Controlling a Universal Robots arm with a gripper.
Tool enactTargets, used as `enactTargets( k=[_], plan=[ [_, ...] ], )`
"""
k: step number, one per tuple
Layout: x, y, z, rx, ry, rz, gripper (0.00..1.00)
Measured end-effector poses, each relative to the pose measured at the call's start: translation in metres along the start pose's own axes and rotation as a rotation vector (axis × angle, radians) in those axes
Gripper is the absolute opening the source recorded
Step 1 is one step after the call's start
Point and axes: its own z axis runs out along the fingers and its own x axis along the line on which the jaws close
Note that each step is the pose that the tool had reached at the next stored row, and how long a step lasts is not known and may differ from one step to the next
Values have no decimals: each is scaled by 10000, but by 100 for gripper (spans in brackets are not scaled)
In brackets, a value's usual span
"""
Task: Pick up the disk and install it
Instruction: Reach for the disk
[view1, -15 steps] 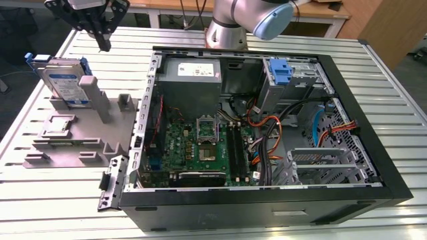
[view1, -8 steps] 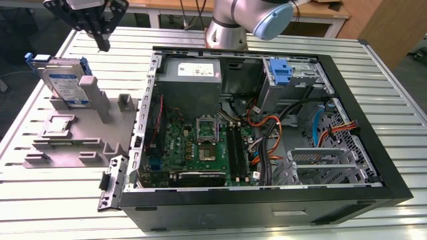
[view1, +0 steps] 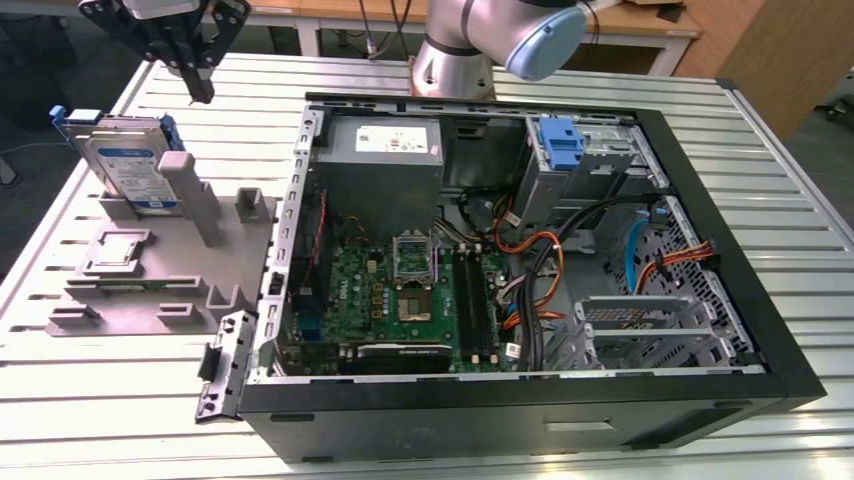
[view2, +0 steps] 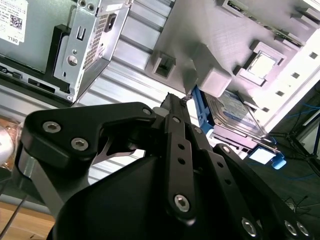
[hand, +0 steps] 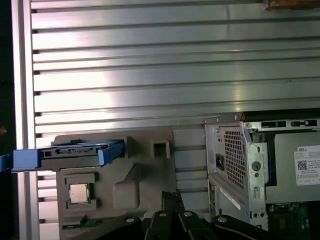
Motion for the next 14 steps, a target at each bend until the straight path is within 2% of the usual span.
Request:
enactTargets(
  k=[14],
  plan=[
    [34, -2, -1, 0, 0, 0, 10]
  ],
)
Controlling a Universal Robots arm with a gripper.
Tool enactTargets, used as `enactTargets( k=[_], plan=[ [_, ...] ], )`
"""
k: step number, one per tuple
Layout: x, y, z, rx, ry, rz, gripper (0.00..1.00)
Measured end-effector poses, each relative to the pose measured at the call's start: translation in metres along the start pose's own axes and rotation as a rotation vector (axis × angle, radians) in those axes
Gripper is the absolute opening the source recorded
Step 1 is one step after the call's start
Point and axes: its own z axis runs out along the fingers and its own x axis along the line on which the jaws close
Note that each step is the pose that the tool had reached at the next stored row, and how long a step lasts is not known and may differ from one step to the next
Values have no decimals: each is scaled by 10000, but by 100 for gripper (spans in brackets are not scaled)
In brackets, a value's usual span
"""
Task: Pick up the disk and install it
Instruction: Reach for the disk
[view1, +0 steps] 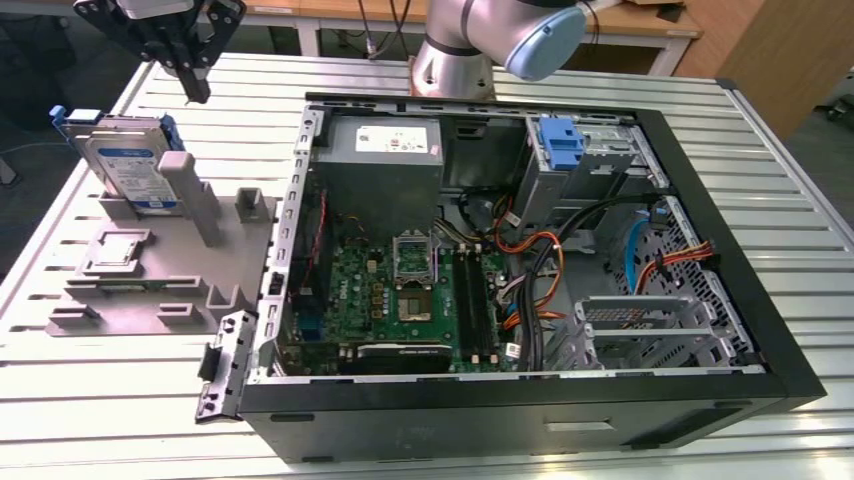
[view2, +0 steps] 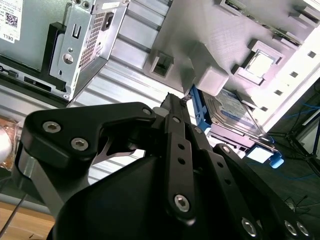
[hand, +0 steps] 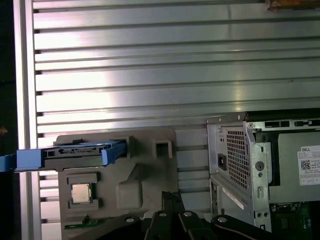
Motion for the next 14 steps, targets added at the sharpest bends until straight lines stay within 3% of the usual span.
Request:
enactTargets(
  k=[14],
  plan=[
    [35, 0, 2, 0, -1, 0, 10]
  ],
)
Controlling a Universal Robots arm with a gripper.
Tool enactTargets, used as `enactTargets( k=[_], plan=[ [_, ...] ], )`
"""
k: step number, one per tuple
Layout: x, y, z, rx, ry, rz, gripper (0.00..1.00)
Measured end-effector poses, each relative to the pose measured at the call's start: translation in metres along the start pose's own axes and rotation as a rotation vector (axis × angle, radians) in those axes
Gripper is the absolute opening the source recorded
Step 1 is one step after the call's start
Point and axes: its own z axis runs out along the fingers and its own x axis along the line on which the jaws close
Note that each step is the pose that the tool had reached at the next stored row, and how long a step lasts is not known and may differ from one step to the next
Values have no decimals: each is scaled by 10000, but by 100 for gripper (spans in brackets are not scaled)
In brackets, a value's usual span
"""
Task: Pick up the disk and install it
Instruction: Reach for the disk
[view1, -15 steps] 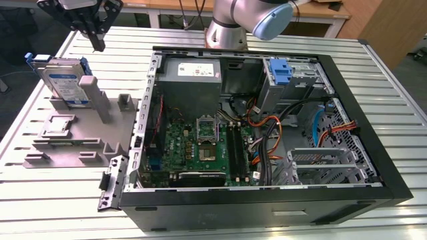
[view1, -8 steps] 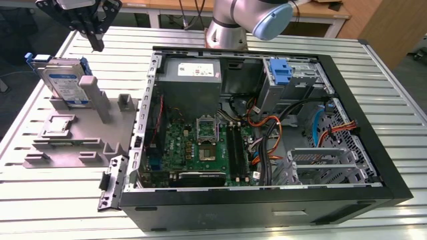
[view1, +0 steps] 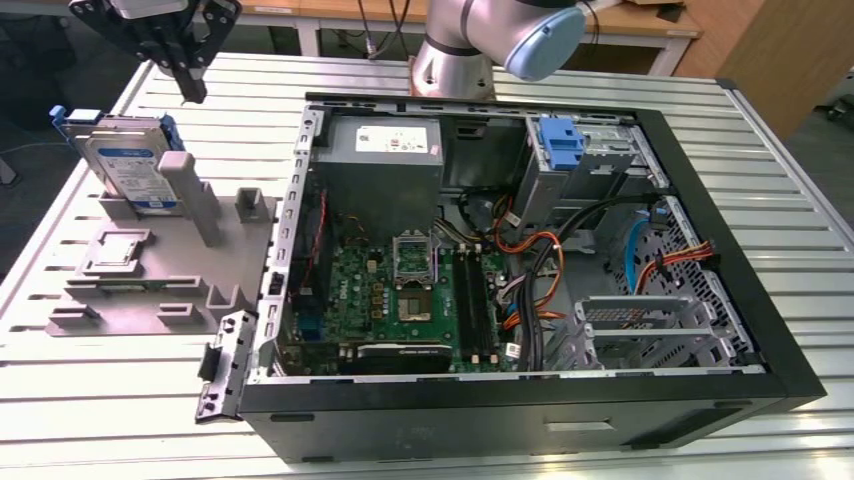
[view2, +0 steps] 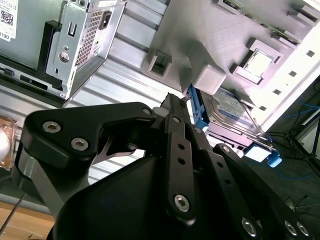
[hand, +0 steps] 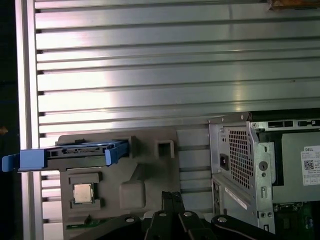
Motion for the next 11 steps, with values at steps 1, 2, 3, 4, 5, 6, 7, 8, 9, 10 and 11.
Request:
enactTargets(
  k=[1, 2, 3, 4, 5, 6, 7, 8, 9, 10, 11],
  plan=[
    [3, 2, 0, 0, 1, 1, 10],
    [11, 3, 0, 1, 1, 0, 10],
    [24, 4, 1, 1, 2, 0, 10],
    [39, 4, 2, 1, 0, -1, 10],
    [54, 3, 3, 1, 0, 0, 10],
    [68, 3, 3, 1, 1, -1, 10],
    [84, 1, 3, 1, 1, -1, 10],
    [98, 0, 4, 1, 1, 0, 10],
    [108, 0, 5, 1, 1, 0, 10],
    [115, -1, 6, 0, 0, 0, 10],
    [120, -1, 6, 0, 0, 0, 10]
  ],
)
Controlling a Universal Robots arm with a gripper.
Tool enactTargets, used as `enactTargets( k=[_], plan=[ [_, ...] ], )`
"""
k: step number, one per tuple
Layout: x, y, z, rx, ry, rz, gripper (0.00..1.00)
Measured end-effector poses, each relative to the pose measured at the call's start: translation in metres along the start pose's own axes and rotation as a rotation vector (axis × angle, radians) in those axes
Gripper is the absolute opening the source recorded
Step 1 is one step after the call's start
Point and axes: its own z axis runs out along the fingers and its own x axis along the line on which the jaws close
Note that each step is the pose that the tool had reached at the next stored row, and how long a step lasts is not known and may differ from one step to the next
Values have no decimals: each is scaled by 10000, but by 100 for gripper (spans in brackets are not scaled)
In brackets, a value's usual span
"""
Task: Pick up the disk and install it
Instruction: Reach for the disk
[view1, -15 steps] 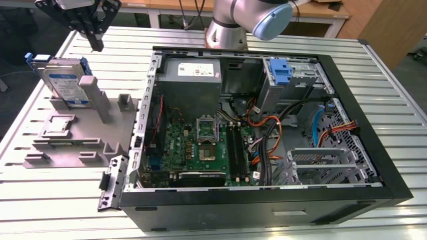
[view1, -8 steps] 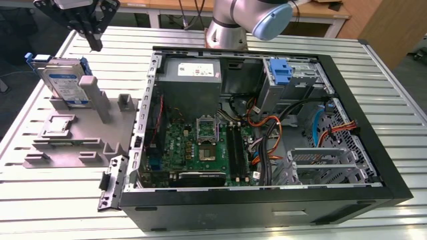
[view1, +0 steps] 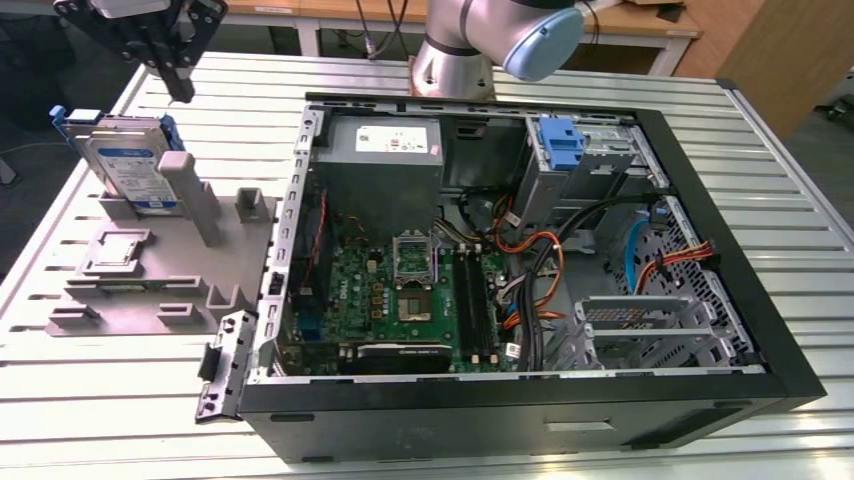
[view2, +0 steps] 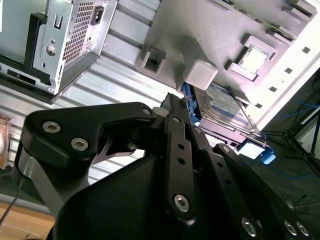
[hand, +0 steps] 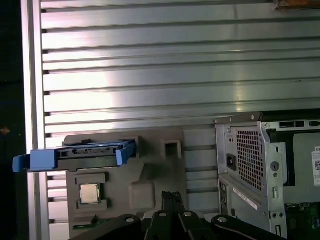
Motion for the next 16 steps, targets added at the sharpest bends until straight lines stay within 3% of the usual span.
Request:
enactTargets(
  k=[16],
  plan=[
    [39, -3, 3, 1, 0, 0, 10]
  ],
)
